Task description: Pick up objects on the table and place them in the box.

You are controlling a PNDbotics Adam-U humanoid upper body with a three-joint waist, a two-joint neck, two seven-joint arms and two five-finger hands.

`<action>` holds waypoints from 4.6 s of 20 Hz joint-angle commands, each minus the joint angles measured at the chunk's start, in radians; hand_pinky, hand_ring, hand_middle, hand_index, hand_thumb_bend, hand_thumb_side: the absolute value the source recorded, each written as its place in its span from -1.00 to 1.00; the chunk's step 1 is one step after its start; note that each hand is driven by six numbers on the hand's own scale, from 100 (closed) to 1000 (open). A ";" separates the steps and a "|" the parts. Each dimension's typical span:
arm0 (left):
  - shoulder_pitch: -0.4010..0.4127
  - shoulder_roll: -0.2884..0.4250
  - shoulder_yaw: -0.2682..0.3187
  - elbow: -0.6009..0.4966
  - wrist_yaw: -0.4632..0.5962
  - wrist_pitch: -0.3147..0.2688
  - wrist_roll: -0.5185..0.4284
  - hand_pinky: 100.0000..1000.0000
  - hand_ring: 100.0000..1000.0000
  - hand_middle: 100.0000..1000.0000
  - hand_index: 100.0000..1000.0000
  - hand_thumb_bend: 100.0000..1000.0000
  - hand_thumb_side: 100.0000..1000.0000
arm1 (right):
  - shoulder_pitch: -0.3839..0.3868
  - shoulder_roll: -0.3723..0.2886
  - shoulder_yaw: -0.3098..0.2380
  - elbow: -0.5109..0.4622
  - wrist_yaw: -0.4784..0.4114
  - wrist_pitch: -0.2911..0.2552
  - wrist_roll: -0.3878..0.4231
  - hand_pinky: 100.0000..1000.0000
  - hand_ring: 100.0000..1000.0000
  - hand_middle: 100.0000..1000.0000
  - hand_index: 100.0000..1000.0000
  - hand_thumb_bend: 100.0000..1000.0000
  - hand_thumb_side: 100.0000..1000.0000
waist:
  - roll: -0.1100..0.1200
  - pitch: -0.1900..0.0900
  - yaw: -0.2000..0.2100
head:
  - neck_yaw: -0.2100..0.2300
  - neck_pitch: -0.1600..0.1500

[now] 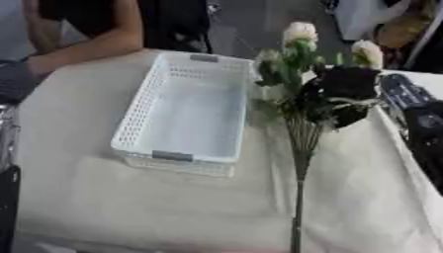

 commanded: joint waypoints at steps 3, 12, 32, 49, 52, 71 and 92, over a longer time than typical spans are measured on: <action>-0.002 0.034 0.008 -0.016 -0.007 0.004 0.003 -0.17 -0.10 0.15 0.31 -0.93 0.70 | -0.065 -0.128 -0.015 -0.078 -0.060 -0.001 -0.039 -1.00 -1.00 -1.00 -0.69 -1.00 -0.97 | 0.001 -0.018 -0.009 | 0.032 -0.001; -0.001 0.033 0.007 -0.015 -0.005 0.004 0.000 -0.17 -0.10 0.15 0.31 -0.93 0.70 | -0.122 -0.139 -0.152 -0.022 -0.163 -0.001 0.017 -1.00 -1.00 -1.00 -0.68 -1.00 -1.00 | 0.002 -0.020 -0.007 | 0.028 -0.001; -0.025 0.013 -0.017 -0.012 0.016 0.001 -0.026 -0.17 -0.10 0.15 0.30 -0.92 0.70 | -0.270 0.020 -0.247 0.008 -0.509 0.107 0.231 -1.00 -1.00 -1.00 -0.64 -1.00 -1.00 | 0.004 -0.015 0.027 | -0.025 -0.001; -0.027 0.014 -0.021 0.000 0.021 -0.008 -0.034 -0.16 -0.10 0.15 0.30 -0.91 0.71 | -0.372 -0.011 -0.263 -0.051 -0.593 0.197 0.275 -1.00 -1.00 -1.00 -0.65 -1.00 -1.00 | -0.010 -0.031 0.025 | -0.002 -0.001; -0.028 0.014 -0.021 0.000 0.022 -0.009 -0.033 -0.16 -0.09 0.15 0.30 -0.91 0.70 | -0.379 -0.008 -0.264 -0.055 -0.605 0.205 0.273 -1.00 -1.00 -1.00 -0.65 -1.00 -1.00 | -0.011 -0.032 0.024 | -0.002 -0.001; -0.126 -0.052 -0.073 -0.025 0.068 -0.017 -0.095 -0.15 -0.09 0.15 0.30 -0.90 0.70 | -0.273 0.243 -0.252 0.004 -0.710 0.170 0.288 -1.00 -1.00 -1.00 -0.54 -1.00 -0.54 | -0.007 0.031 0.148 | -0.153 -0.021; -0.156 -0.066 -0.088 -0.034 0.092 -0.023 -0.132 -0.15 -0.08 0.15 0.30 -0.91 0.68 | -0.101 0.396 -0.202 0.130 -0.472 0.099 0.538 0.92 0.98 1.00 1.00 -1.00 0.00 | -0.007 0.040 0.167 | -0.161 -0.027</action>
